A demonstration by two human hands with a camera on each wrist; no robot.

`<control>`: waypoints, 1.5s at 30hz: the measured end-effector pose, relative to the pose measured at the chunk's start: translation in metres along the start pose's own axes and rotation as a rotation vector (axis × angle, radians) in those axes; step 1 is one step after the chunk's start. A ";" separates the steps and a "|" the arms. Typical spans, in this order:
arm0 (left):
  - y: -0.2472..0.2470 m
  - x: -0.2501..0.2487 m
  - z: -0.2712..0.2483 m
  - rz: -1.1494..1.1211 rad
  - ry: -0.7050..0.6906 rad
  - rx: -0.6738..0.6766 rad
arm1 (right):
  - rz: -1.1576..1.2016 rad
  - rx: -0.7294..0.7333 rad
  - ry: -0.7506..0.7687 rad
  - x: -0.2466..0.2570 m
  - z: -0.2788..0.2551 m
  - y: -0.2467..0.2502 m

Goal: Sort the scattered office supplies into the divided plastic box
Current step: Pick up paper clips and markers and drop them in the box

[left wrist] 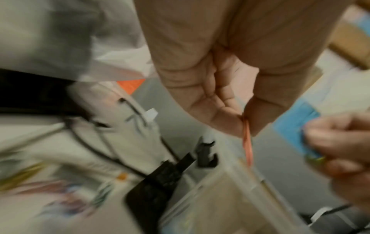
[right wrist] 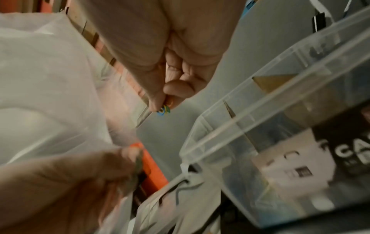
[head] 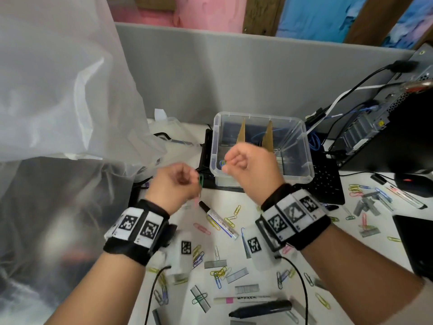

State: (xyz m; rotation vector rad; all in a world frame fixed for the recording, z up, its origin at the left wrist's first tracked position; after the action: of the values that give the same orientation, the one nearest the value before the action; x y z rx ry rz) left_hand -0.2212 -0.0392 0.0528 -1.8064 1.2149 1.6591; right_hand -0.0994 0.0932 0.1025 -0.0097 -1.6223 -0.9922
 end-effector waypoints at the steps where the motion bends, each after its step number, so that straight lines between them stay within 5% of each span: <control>1: 0.002 -0.018 0.006 -0.025 -0.053 -0.044 | 0.008 -0.048 -0.012 0.000 0.009 0.006; 7: -0.022 -0.067 0.050 0.083 -0.219 -0.113 | -0.052 -0.066 -0.162 -0.022 0.041 0.011; 15: -0.051 -0.062 0.076 0.367 -0.243 -0.077 | -0.152 -0.080 -0.121 -0.033 0.034 0.015; 22: -0.036 -0.054 0.064 0.201 -0.293 -0.106 | -0.062 -0.073 -0.077 -0.033 0.013 0.024; 26: -0.016 -0.031 0.038 0.191 -0.266 -0.119 | -0.030 0.087 -0.083 -0.031 -0.006 0.019; 31: -0.021 0.036 0.020 0.442 -0.020 0.051 | -0.360 0.649 -0.240 -0.063 -0.028 -0.025; 36: -0.044 0.072 0.009 0.931 0.121 0.325 | -0.577 0.604 -0.280 -0.106 -0.026 -0.060; 45: -0.070 0.081 0.005 1.062 -0.008 0.461 | -0.680 0.579 -0.282 -0.119 -0.024 -0.085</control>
State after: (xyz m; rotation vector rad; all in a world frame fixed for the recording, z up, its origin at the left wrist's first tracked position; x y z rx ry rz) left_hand -0.1746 -0.0237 -0.0423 -0.8637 2.5461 1.5751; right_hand -0.0839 0.0825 -0.0443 0.8776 -2.1875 -1.0031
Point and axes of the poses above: each hand's wrist, its own z-axis towards the middle knuckle, its own y-axis out of the back of the hand, x = y × z, the point moved 6 cm from there along z, towards the middle knuckle, and after that the axes turned 6 degrees about x, right-handed, at the moved point
